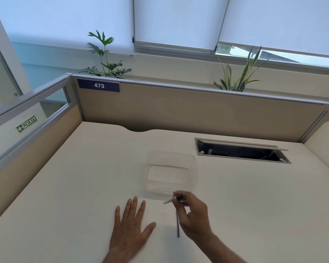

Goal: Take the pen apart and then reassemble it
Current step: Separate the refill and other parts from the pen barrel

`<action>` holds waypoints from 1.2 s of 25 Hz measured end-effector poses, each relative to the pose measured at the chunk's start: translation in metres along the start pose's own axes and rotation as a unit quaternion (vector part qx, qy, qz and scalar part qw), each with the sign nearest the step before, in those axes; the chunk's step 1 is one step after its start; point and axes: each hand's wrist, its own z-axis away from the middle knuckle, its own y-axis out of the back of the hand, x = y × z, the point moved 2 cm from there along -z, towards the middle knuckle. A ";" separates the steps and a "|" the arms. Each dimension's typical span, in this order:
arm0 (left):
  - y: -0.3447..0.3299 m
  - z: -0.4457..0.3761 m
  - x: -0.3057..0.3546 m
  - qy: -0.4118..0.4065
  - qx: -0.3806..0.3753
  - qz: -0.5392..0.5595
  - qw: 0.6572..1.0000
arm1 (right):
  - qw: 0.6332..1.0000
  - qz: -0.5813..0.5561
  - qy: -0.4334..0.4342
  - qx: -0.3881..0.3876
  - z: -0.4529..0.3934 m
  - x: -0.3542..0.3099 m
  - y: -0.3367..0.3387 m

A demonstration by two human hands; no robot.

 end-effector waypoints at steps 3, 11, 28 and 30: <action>0.000 0.000 0.000 -0.004 -0.001 0.001 1.000 | 0.993 0.029 -0.055 -0.097 0.005 0.008 -0.005; 0.004 0.000 0.003 -0.001 -0.009 0.001 1.000 | 0.996 0.030 -0.049 -0.071 0.004 0.004 -0.002; 0.024 -0.014 0.039 0.037 0.036 0.264 0.963 | 1.000 -0.005 0.006 -0.020 -0.014 -0.024 0.013; 0.030 -0.018 0.050 0.036 0.042 0.300 0.952 | 1.000 -0.010 0.008 -0.020 -0.015 -0.027 0.014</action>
